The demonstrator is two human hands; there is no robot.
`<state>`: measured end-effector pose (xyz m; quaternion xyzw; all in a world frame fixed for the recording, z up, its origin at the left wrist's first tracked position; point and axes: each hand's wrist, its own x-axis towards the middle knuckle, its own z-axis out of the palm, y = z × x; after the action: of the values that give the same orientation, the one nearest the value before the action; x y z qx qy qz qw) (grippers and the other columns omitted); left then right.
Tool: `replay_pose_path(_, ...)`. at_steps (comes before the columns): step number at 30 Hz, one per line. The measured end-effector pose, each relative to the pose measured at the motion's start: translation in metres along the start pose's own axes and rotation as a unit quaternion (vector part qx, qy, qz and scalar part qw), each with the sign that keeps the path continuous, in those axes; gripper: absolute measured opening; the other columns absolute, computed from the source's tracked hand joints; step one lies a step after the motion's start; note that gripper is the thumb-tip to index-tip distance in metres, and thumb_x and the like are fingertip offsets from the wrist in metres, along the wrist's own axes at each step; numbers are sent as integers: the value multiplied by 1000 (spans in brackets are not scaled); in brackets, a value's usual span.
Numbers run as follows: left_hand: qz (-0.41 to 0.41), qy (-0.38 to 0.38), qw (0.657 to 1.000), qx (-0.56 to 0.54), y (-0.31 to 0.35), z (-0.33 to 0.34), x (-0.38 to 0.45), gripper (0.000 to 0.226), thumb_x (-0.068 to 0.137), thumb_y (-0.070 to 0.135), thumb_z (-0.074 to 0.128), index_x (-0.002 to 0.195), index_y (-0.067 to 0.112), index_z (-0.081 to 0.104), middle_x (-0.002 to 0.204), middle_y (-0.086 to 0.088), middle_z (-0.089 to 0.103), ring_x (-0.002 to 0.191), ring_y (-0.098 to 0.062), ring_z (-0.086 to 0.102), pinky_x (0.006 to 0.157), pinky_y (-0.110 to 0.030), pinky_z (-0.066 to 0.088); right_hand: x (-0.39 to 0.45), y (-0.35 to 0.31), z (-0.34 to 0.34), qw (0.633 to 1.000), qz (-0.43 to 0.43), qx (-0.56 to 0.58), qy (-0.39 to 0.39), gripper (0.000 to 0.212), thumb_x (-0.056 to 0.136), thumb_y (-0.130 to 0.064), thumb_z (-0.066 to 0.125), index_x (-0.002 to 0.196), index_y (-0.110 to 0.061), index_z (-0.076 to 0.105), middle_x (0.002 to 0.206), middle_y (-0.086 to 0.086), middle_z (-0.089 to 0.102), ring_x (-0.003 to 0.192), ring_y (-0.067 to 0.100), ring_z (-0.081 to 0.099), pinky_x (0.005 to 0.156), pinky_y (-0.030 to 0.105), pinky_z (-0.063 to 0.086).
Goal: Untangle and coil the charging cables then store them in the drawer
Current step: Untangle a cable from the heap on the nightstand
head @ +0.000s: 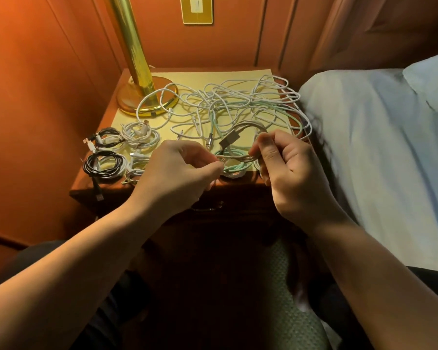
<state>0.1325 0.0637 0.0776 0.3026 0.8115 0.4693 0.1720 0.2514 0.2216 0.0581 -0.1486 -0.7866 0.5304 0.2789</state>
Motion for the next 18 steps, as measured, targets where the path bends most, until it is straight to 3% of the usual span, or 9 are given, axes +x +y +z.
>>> replay_pose_path(2, -19, 13, 1000, -13, 1, -3, 0, 16, 92, 25, 70, 81, 16, 76, 71, -4, 74, 66, -26, 72, 44, -32, 51, -2, -2, 2, 1000, 0, -2, -2, 31, 111, -33, 46, 90, -21, 64, 60, 15, 46, 56, 42, 41, 47, 55, 35)
replay_pose_path(6, -27, 62, 998, -4, 0, -6, -1, 20, 90, 33, 77, 79, 17, 74, 70, -1, 74, 61, -19, 72, 46, -31, 54, -4, -3, 5, 1000, 2, 4, 0, 30, 111, -32, 45, 91, -21, 64, 61, 0, 49, 60, 40, 45, 51, 57, 39)
replay_pose_path(9, -77, 35, 994, -67, 1, -6, -1, 14, 88, 25, 80, 83, 13, 76, 75, -3, 77, 66, -22, 75, 45, -30, 55, -5, -2, 9, 999, 14, 34, -12, 31, 110, -36, 44, 89, -23, 63, 64, 0, 49, 62, 41, 45, 54, 58, 41)
replay_pose_path(13, -123, -9, 972, -200, 1, -6, -1, 8, 89, 8, 76, 92, 1, 75, 84, -17, 77, 81, -33, 76, 60, -30, 62, -8, 1, 16, 994, 41, 98, -41, 31, 108, -38, 43, 90, -21, 62, 62, 11, 41, 56, 41, 35, 51, 51, 36)
replay_pose_path(15, -130, 0, 954, -269, 1, -6, 0, 19, 85, -1, 76, 102, -2, 70, 89, -25, 75, 84, -36, 76, 67, -31, 63, -8, 3, 18, 991, 53, 114, -48, 31, 107, -38, 43, 90, -21, 63, 65, 19, 39, 57, 42, 33, 51, 56, 34)
replay_pose_path(18, -152, -1, 936, -318, 1, -8, 2, 33, 80, -3, 77, 111, -6, 66, 97, -28, 74, 91, -37, 76, 73, -32, 64, -6, 8, 18, 987, 70, 131, -56, 31, 108, -37, 43, 91, -23, 65, 69, 15, 42, 60, 33, 34, 52, 61, 33)
